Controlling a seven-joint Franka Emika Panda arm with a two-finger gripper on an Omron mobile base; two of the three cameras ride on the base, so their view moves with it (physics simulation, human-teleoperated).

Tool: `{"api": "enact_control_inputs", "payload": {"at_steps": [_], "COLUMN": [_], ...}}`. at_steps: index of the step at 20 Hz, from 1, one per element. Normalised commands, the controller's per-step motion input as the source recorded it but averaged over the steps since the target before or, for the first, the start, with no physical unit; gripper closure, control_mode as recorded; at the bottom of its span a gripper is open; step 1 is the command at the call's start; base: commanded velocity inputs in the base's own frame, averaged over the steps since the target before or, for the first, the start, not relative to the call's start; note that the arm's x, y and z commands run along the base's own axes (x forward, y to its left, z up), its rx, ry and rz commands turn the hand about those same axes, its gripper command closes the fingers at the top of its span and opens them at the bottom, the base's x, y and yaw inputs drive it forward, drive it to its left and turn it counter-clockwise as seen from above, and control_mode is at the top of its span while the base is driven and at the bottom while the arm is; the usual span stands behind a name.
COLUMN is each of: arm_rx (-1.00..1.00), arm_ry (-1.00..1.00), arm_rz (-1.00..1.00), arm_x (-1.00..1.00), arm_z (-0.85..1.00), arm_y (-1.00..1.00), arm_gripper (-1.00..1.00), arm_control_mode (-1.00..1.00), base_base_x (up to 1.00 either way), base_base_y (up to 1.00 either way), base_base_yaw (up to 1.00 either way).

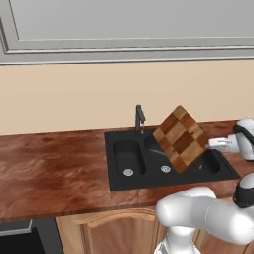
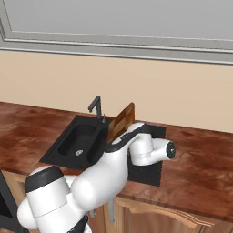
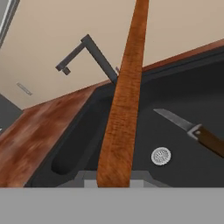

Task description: Move the cutting board and knife to the sink. Then move spray from the cabinet to the counter.

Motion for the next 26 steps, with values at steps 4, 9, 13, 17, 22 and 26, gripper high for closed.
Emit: {"api": "enact_control_inputs", "payload": {"at_steps": [4,9,13,17,22,26], "arm_rx": [0.00,0.00,0.00,0.00,0.00,0.00], "arm_ry": [0.00,0.00,0.00,0.00,0.00,0.00], "arm_rz": [0.00,0.00,0.00,0.00,0.00,0.00], "arm_x": [0.31,0.10,0.22,0.26,0.28,0.26], "arm_z": [-0.28,-0.42,-0.42,-0.37,-0.34,-0.34], "arm_y": [0.00,0.05,0.11,0.09,0.09,0.11], "arm_gripper": [1.00,1.00,1.00,1.00,1.00,1.00], "arm_control_mode": [-1.00,-1.00,-1.00,-1.00,-1.00,-1.00], "base_base_x": [0.00,0.00,0.00,0.00,0.00,0.00], "base_base_y": [0.00,0.00,0.00,0.00,0.00,0.00], "base_base_yaw": [0.00,0.00,0.00,0.00,0.00,0.00]}}
